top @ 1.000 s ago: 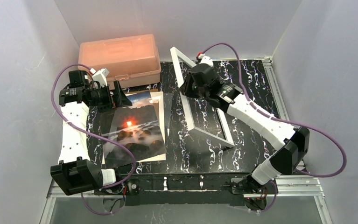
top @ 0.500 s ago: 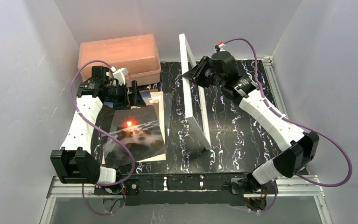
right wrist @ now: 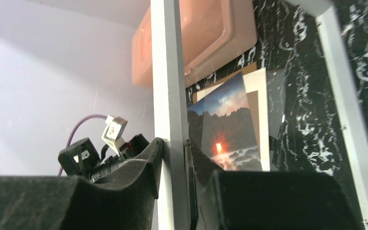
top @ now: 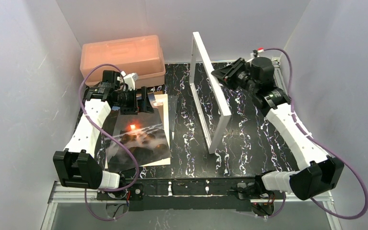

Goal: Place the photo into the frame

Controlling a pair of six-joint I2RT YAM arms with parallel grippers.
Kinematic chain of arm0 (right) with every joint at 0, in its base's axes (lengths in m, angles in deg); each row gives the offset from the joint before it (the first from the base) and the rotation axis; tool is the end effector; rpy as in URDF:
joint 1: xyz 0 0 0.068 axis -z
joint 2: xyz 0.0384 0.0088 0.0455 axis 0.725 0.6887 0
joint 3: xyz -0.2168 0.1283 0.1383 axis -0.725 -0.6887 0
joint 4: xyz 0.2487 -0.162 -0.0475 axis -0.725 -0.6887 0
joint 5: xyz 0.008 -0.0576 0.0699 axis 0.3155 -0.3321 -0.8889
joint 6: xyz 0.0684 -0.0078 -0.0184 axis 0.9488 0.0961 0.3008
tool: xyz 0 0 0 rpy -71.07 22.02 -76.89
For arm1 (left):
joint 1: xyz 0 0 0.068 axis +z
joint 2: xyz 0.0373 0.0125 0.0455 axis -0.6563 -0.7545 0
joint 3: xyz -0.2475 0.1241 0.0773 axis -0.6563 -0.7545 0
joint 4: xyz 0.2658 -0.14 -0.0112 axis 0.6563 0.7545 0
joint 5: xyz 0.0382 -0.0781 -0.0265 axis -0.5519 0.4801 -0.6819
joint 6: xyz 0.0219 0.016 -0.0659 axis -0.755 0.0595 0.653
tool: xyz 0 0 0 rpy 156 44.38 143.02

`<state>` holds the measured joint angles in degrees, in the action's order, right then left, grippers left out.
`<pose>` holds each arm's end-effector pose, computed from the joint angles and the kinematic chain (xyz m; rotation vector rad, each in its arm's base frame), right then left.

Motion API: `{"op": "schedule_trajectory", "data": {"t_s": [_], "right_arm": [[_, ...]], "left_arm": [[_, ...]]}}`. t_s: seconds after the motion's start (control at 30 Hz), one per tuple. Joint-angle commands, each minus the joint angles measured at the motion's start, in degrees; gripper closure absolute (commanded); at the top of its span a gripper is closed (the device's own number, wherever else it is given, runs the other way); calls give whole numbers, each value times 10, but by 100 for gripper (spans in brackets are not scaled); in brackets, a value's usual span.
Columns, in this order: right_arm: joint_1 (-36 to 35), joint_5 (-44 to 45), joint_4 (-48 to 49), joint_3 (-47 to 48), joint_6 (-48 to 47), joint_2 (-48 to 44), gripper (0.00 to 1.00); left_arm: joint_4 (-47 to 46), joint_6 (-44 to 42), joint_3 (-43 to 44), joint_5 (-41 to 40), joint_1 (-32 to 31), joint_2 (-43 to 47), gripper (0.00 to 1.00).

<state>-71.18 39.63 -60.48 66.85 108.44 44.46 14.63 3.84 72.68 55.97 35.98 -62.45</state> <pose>0.3218 0.1585 0.4232 0.5071 1.8661 1.2172 0.3285 -0.0576 0.3301 0.1785 2.4367 -0.7197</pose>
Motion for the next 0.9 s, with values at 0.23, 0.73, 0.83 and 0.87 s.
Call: {"op": "schedule_trajectory", "data": {"t_s": [0.23, 0.73, 0.83, 0.87], "right_arm": [[145, -108, 1, -53, -26, -82, 90], [198, -109, -43, -87, -55, -89, 55], [206, -112, -28, -125, -40, -102, 50], [210, -113, -23, -134, -36, -108, 49]], "left_arm": [[-15, 0, -4, -27, -23, 0, 1], [-17, -15, -7, -44, -23, 15, 2], [-16, -20, -9, -46, -23, 19, 1], [-16, -22, -10, -47, -23, 21, 2]]}}
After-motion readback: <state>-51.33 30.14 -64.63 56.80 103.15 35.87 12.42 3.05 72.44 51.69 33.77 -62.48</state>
